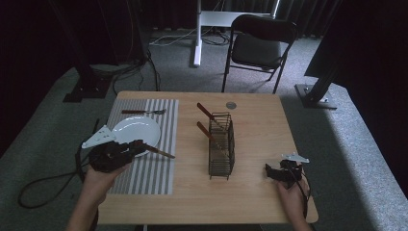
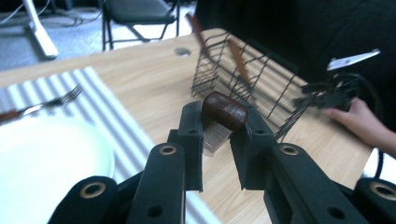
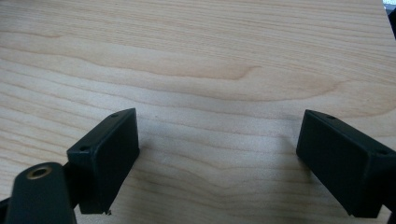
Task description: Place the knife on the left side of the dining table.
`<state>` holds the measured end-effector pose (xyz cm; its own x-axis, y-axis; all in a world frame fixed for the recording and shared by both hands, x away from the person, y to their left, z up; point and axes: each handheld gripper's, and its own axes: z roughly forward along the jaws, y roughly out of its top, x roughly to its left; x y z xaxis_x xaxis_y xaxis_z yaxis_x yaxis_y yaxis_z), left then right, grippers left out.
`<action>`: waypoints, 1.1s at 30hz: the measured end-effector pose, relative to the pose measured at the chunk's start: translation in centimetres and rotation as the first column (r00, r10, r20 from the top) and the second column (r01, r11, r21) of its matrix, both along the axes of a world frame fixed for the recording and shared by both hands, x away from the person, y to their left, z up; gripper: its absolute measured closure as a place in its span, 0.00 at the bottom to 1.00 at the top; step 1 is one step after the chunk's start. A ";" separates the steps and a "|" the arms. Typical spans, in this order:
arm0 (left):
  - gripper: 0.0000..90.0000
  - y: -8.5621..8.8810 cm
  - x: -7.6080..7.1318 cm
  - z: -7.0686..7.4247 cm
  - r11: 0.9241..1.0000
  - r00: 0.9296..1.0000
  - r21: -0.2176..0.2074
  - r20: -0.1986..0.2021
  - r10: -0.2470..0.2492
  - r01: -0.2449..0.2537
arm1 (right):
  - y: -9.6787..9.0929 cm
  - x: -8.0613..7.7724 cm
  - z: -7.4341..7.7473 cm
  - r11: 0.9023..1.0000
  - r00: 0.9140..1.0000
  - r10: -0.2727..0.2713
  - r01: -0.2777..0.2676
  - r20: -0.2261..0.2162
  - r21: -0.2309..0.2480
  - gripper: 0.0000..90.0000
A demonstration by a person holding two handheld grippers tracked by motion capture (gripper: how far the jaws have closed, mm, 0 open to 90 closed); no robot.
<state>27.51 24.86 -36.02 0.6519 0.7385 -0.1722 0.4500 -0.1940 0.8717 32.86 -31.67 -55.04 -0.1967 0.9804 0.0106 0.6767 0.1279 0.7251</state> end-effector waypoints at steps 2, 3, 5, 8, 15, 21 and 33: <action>0.83 0.6 -0.1 -0.7 1.000 1.000 0.003 -0.019 0.007 -0.007 | 0.0 0.0 0.0 1.000 1.000 0.000 0.000 0.000 0.000 0.14; 0.83 0.8 -0.2 -0.9 1.000 1.000 0.008 -0.023 0.013 -0.013 | 0.0 0.0 0.0 1.000 1.000 0.000 0.000 0.000 0.000 0.14; 0.83 1.3 -0.3 -1.5 1.000 0.999 0.013 -0.037 0.020 -0.019 | 0.0 0.0 0.0 1.000 1.000 0.000 0.000 0.000 0.000 0.14; 0.83 1.8 -0.4 -2.2 0.999 0.998 0.011 -0.052 0.037 -0.037 | 0.0 0.0 0.0 1.000 1.000 0.000 0.000 0.000 0.000 0.14; 0.83 3.0 -0.4 -4.1 0.998 0.994 -0.033 -0.100 0.041 -0.044 | 0.0 0.0 0.0 1.000 1.000 0.000 0.000 -0.001 -0.001 0.14; 0.83 2.9 -0.2 -5.0 0.999 0.992 -0.001 -0.116 0.049 -0.049 | 0.0 0.0 0.0 1.000 1.000 -0.001 0.001 -0.001 0.000 0.14; 0.83 4.2 0.0 -6.2 0.996 0.982 -0.037 -0.174 0.076 -0.084 | 0.0 0.0 0.0 1.000 1.000 -0.001 0.001 -0.001 0.000 0.14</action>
